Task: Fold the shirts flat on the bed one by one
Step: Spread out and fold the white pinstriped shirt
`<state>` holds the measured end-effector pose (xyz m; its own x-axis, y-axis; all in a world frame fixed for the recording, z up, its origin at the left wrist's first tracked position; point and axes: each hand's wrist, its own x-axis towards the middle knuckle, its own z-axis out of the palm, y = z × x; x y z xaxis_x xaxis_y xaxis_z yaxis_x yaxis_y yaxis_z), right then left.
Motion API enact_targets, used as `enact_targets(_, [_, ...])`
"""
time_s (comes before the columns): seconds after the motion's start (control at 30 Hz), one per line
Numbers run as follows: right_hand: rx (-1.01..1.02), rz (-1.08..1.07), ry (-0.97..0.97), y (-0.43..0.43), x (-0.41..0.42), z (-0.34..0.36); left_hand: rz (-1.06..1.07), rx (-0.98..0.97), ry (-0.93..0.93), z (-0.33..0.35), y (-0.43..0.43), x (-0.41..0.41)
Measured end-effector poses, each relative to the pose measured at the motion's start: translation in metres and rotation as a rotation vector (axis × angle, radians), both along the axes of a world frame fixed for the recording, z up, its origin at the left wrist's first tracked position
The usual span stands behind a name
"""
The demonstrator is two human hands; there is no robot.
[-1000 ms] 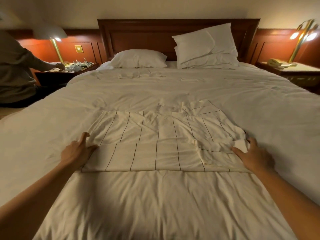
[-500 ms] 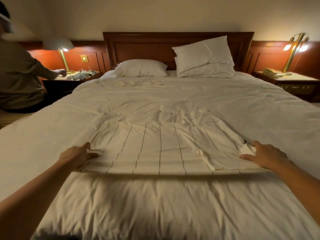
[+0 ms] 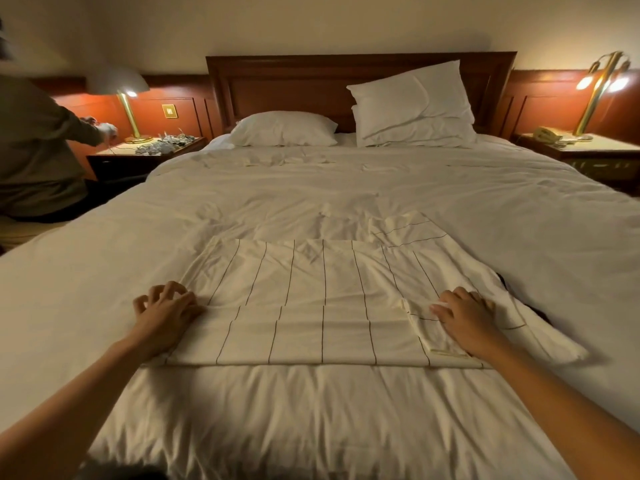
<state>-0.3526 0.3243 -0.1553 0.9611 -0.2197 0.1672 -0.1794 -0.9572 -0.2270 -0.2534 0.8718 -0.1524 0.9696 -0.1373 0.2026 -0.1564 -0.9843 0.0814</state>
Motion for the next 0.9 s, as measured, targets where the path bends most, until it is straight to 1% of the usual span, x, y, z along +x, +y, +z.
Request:
enact_targets(0.1, [-0.004,-0.063,0.015,0.0,0.009,0.0,0.036,-0.002,0.013,-0.003,0.004,0.004])
enact_targets(0.2, [-0.02,-0.03,0.035,-0.001,0.008,0.001,0.035,0.058,0.057,0.0,0.0,0.008])
enact_targets(0.33, [0.134,0.079,-0.036,0.014,0.023,0.006,-0.024,-0.014,0.061,0.011,-0.04,0.012])
enact_targets(0.37, [0.193,0.124,-0.006,0.024,0.033,0.006,-0.078,-0.017,0.093,0.012,-0.06,0.013])
enact_targets(0.4, [0.218,0.168,0.068,0.036,0.045,0.006,-0.148,-0.01,0.141,0.009,-0.083,0.015])
enact_targets(0.43, [0.175,0.218,0.177,0.049,0.058,0.003,-0.204,-0.019,0.198,0.005,-0.107,0.018])
enact_targets(0.47, [0.076,0.266,0.289,0.061,0.072,0.0,-0.229,-0.052,0.243,-0.002,-0.131,0.022])
enact_targets(0.5, [-0.028,0.305,0.378,0.072,0.086,-0.005,-0.23,-0.097,0.272,-0.009,-0.152,0.029])
enact_targets(0.53, [-0.086,0.327,0.432,0.08,0.101,-0.009,-0.22,-0.131,0.283,-0.016,-0.169,0.039])
enact_targets(0.57, [-0.08,0.314,0.435,0.085,0.115,-0.014,-0.206,-0.142,0.278,-0.021,-0.182,0.051])
enact_targets(0.63, [-0.054,0.27,0.382,0.088,0.143,-0.023,-0.172,-0.112,0.25,-0.031,-0.197,0.08])
enact_targets(0.77, [-0.162,0.246,0.238,0.081,0.195,-0.033,-0.129,-0.099,0.176,-0.046,-0.198,0.14])
enact_targets(0.83, [-0.163,0.238,0.186,0.074,0.219,-0.032,-0.149,-0.098,0.13,-0.051,-0.193,0.166])
enact_targets(0.9, [-0.199,0.287,0.156,0.065,0.24,-0.031,-0.195,-0.117,0.077,-0.05,-0.185,0.186])
